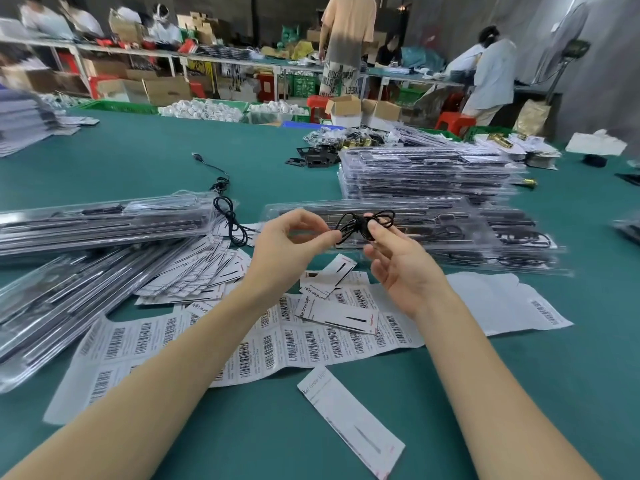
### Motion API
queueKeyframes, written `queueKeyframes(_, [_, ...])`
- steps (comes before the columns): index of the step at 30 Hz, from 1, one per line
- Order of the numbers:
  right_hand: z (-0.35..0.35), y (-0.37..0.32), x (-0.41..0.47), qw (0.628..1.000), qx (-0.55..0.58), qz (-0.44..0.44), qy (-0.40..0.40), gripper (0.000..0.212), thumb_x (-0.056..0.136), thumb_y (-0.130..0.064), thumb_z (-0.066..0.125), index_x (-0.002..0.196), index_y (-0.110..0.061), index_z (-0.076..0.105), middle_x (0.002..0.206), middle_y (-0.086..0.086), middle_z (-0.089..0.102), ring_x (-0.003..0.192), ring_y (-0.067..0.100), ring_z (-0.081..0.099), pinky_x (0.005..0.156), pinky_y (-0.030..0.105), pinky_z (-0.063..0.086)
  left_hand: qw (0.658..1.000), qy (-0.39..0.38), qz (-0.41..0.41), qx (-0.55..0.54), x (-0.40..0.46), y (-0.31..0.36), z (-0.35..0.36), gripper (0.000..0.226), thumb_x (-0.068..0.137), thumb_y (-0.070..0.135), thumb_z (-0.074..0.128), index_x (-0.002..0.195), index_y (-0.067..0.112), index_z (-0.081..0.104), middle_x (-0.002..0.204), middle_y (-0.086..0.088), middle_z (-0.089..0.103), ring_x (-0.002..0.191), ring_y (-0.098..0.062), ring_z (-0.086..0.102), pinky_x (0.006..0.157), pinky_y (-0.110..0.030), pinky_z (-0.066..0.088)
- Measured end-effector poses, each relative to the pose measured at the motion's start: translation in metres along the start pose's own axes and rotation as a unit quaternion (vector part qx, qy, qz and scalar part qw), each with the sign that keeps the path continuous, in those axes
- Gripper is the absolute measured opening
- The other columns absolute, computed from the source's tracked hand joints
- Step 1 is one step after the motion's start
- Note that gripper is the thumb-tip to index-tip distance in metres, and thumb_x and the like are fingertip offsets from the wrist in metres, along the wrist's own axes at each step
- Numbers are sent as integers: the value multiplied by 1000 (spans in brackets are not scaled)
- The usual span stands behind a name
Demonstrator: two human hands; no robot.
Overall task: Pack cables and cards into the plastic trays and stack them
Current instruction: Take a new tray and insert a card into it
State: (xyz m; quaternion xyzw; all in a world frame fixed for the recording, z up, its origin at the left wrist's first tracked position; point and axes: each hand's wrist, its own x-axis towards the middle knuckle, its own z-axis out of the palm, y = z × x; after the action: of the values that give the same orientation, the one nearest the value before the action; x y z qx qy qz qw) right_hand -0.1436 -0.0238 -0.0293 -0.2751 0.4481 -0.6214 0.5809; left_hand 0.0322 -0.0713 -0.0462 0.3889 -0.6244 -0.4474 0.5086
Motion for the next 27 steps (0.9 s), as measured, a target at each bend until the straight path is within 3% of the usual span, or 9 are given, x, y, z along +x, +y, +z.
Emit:
queueKeyframes(3, [1, 4, 3, 1000, -4, -2, -2, 5, 90, -20, 73, 92, -24, 75, 71, -12, 65, 46, 2, 54, 37, 11, 39, 997, -19, -38, -62, -2, -1, 1, 10, 79, 25, 85, 83, 20, 77, 81, 2, 76, 77, -8, 69, 76, -19, 55])
queueKeyframes(7, [1, 7, 6, 997, -51, -64, 1, 12, 94, -16, 69, 97, -26, 75, 75, -15, 67, 41, 2, 42, 37, 11, 32, 982, -15, -91, -167, 0, 2, 1, 26, 84, 5, 78, 107, 9, 66, 91, -8, 78, 84, -19, 75, 76, -23, 57])
queueKeyframes(12, [7, 17, 7, 989, -113, -96, 10, 13, 95, -13, 68, 99, -24, 74, 76, -12, 68, 40, 4, 41, 37, 14, 30, 970, -60, -126, -199, -1, 6, 5, 24, 83, 1, 77, 104, 5, 66, 91, -11, 71, 82, -24, 75, 73, -23, 59])
queueKeyframes(15, [11, 20, 7, 994, -93, -60, 3, 7, 95, -16, 68, 98, -21, 72, 75, -9, 63, 38, 4, 36, 35, 14, 27, 998, -56, -8, 28, 5, 5, -10, 17, 83, 14, 81, 96, 17, 70, 85, 4, 74, 75, -12, 72, 69, -19, 55])
queueKeyframes(17, [15, 20, 8, 993, -106, -45, -8, 3, 95, -19, 69, 96, -22, 71, 77, -6, 59, 39, 4, 35, 35, 14, 27, 975, -48, 109, 189, 9, 5, -23, 24, 80, 26, 85, 97, 25, 68, 88, 12, 71, 76, -5, 66, 69, -15, 52])
queueKeyframes(22, [20, 19, 9, 993, -119, 0, -17, 4, 93, -24, 71, 95, -21, 68, 81, -7, 60, 41, 4, 39, 37, 14, 30, 923, -101, 253, 271, 9, -2, -39, 46, 83, 17, 82, 126, 23, 67, 117, 7, 66, 98, -8, 65, 86, -18, 54])
queueKeyframes(25, [18, 18, 9, 986, -160, 16, -38, 13, 94, -26, 69, 104, -18, 70, 85, -4, 63, 41, 5, 42, 39, 15, 33, 902, -88, 314, 284, 7, -5, -35, 41, 84, 12, 81, 124, 12, 70, 118, 1, 68, 101, -8, 66, 91, -18, 53])
queueKeyframes(27, [16, 16, 9, 979, -200, 10, -45, 19, 95, -31, 68, 107, -16, 71, 91, -3, 67, 43, 7, 45, 39, 15, 36, 899, -81, 330, 276, 5, -4, -30, 36, 85, 14, 80, 120, 9, 72, 112, 0, 71, 94, -4, 66, 87, -19, 55])
